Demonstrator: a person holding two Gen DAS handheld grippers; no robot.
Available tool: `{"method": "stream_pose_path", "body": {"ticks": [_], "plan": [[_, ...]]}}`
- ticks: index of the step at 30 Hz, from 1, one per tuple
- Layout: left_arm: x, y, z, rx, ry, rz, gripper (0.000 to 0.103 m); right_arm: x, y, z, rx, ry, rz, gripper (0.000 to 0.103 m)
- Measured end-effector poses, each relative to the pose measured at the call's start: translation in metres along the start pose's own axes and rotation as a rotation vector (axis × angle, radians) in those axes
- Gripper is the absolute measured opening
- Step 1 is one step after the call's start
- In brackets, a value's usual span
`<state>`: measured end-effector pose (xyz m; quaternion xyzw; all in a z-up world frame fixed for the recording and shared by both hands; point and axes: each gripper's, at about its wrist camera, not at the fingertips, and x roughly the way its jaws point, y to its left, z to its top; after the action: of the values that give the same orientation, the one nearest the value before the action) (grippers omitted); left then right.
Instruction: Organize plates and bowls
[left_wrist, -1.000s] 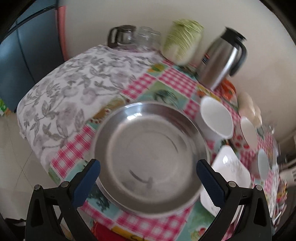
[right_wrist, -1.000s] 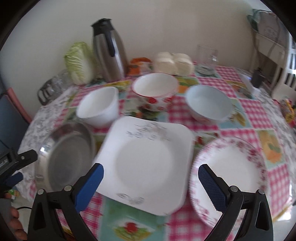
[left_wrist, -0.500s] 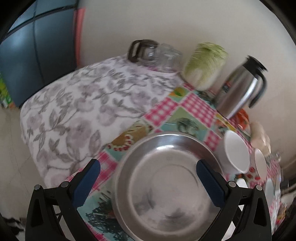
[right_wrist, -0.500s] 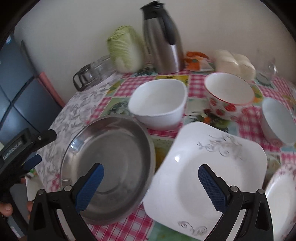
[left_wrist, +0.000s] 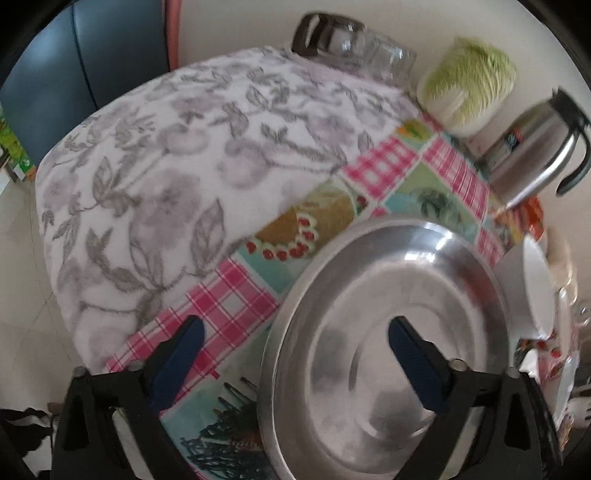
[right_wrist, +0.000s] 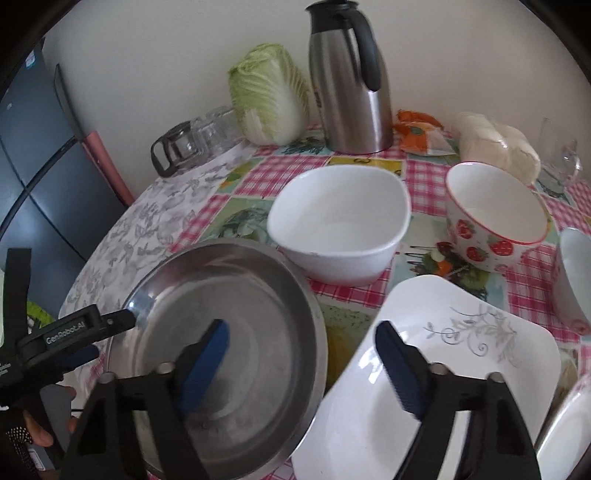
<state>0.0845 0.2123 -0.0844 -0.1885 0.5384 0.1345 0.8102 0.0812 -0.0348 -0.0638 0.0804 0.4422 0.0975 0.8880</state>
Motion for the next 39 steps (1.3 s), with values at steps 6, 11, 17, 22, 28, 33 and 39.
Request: {"method": "stream_pose_path", "body": {"ticks": [6,11,17,22,28,33,39], "plan": [[0.010,0.001,-0.003,0.008,0.034,0.006,0.064,0.012,-0.004,-0.001,0.007,0.032,0.017,0.057],[0.009,0.002,-0.004,0.026,0.018,0.059,0.042,0.017,-0.007,-0.004,0.028,0.051,0.034,0.047],[0.004,0.014,-0.004,-0.015,0.002,0.097,0.042,0.021,-0.003,-0.010,0.026,0.076,0.036,0.038],[0.002,0.031,-0.002,-0.073,-0.005,0.130,0.044,0.025,0.012,-0.015,-0.023,0.101,0.052,0.035],[0.003,0.029,-0.003,-0.062,-0.002,0.138,0.045,0.032,0.028,-0.024,-0.089,0.141,0.043,0.018],[0.002,0.020,-0.001,-0.053,-0.030,0.126,0.029,0.029,0.030,-0.024,-0.092,0.137,0.045,0.018],[-0.008,0.010,0.005,0.002,-0.083,0.138,0.026,0.013,0.034,-0.014,-0.087,0.093,0.057,0.018]]}}
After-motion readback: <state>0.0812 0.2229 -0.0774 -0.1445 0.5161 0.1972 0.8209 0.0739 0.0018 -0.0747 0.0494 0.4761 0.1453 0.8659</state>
